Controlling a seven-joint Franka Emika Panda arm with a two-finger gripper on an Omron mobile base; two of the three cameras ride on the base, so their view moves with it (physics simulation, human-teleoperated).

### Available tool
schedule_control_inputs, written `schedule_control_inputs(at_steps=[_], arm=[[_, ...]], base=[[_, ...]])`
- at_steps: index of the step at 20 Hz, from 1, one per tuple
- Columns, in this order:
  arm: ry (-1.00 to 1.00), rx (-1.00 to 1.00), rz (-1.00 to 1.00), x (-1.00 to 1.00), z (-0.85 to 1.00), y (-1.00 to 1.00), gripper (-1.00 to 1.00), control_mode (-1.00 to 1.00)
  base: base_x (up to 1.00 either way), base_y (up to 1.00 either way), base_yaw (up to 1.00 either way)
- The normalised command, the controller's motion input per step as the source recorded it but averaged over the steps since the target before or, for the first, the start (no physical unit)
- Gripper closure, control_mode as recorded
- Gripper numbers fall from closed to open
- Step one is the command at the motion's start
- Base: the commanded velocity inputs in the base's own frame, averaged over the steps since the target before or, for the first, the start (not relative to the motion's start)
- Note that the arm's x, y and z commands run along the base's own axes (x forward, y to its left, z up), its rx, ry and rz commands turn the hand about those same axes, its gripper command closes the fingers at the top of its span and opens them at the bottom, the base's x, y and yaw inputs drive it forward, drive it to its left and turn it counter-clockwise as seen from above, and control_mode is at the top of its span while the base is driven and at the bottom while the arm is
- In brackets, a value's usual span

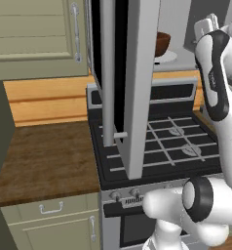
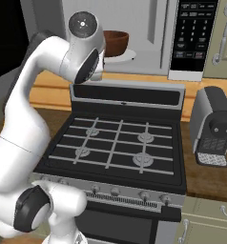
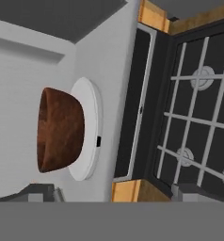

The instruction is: Open the microwave, place the bowl with waffle inside the microwave, then close the microwave door and turn it on.

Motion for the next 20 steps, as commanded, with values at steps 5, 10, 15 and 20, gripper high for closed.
schedule_control_inputs(at_steps=[5,10,15,20], arm=[[0.00,-0.03,0.00,-0.82,0.02,0.00,-1.00,-1.00],[0.00,-0.06,0.01,-0.69,0.00,0.00,-1.00,-1.00],[0.00,-0.11,0.04,-0.72,0.00,0.01,-1.00,-1.00],[0.00,-0.11,0.04,-0.96,-0.03,0.00,-1.00,-1.00]], base=[[0.00,0.00,0.00],[0.00,0.00,0.00],[0.00,0.00,0.00],[0.00,0.00,0.00]])
